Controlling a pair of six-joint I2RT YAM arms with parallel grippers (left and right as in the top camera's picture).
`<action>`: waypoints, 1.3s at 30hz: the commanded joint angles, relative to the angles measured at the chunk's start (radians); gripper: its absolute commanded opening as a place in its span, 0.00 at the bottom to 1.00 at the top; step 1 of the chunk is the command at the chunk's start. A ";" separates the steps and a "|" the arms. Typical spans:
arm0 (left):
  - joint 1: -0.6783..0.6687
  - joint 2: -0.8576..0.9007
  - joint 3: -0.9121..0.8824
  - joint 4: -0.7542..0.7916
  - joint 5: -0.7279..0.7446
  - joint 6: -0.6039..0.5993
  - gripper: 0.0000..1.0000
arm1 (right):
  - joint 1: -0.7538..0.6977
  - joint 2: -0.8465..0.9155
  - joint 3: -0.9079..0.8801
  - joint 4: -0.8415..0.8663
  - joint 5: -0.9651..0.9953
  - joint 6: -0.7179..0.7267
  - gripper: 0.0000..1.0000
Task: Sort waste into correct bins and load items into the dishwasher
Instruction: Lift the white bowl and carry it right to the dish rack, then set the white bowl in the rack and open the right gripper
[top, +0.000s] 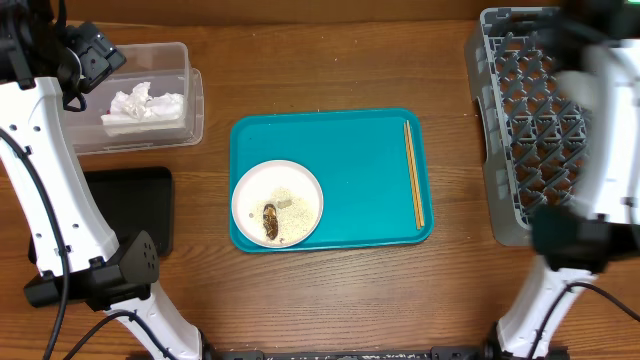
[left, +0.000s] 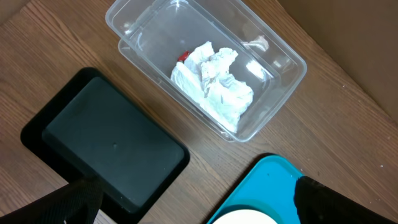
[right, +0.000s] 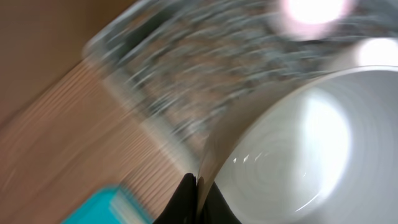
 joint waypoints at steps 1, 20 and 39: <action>0.004 0.009 0.002 -0.002 0.005 0.023 1.00 | -0.212 0.003 -0.018 0.005 -0.119 -0.035 0.04; 0.004 0.010 0.002 -0.002 0.005 0.023 1.00 | -0.853 0.039 -0.532 0.327 -1.486 -0.616 0.04; 0.004 0.010 0.002 -0.002 0.005 0.023 1.00 | -0.715 0.039 -0.734 0.524 -1.495 -0.711 0.04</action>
